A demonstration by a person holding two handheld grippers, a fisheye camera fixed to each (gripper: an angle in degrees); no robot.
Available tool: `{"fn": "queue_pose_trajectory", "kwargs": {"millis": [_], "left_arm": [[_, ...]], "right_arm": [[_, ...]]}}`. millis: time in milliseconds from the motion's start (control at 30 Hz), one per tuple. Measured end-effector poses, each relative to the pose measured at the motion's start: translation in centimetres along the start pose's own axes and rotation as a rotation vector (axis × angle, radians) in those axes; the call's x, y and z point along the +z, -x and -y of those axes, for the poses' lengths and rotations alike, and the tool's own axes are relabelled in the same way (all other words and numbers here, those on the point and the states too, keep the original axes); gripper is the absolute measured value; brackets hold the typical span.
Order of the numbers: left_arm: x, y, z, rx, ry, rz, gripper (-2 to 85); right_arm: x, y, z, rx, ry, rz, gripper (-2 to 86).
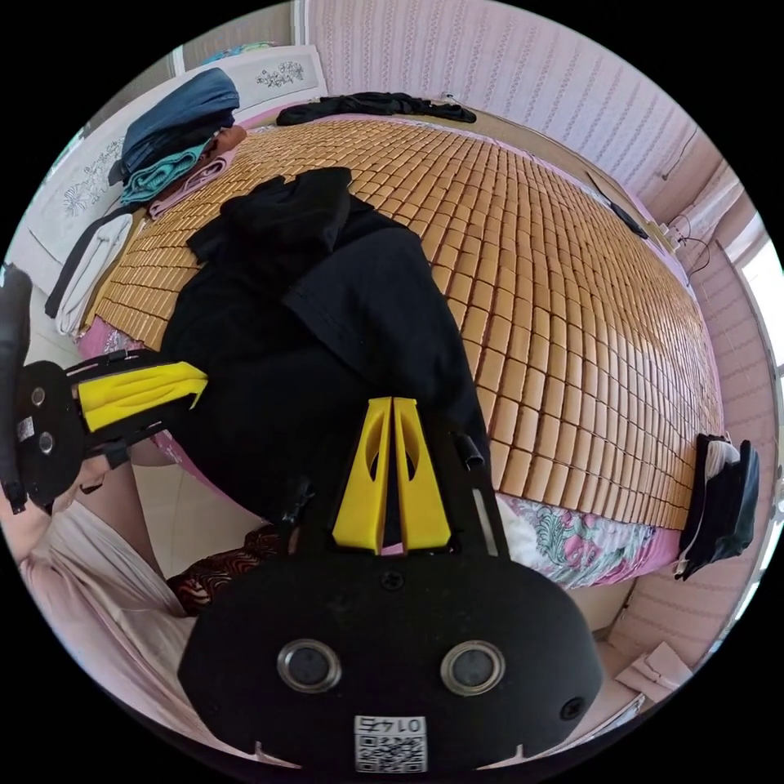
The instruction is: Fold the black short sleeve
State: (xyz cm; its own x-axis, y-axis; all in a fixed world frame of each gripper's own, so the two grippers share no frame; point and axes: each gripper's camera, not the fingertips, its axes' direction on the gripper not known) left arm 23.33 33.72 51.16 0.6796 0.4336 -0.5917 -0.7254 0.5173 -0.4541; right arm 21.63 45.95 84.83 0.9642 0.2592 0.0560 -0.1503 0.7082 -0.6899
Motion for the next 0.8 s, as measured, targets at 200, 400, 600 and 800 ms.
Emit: {"fn": "queue_pose_trajectory", "kwargs": {"millis": [200,400,600,800], "left_arm": [[0.4,2.0,-1.0,0.027,-0.028,0.002,-0.6],[1.0,6.9,-2.2,-0.021,-0.064,-0.165,-0.6],[1.4,10.5,-2.7,-0.012,-0.088,-0.255,1.3],[0.8,12.2,-2.2,0.03,-0.054,-0.316,8.2]], "right_arm": [[-4.9,-1.7,-0.6,-0.026,-0.051,0.066,11.7],[-6.4,-1.2,0.3,-0.084,-0.056,0.103,13.3],[-7.1,-1.1,1.5,-0.108,-0.034,0.111,13.1],[-6.4,-1.4,1.7,-0.13,0.027,0.047,6.3]]}}
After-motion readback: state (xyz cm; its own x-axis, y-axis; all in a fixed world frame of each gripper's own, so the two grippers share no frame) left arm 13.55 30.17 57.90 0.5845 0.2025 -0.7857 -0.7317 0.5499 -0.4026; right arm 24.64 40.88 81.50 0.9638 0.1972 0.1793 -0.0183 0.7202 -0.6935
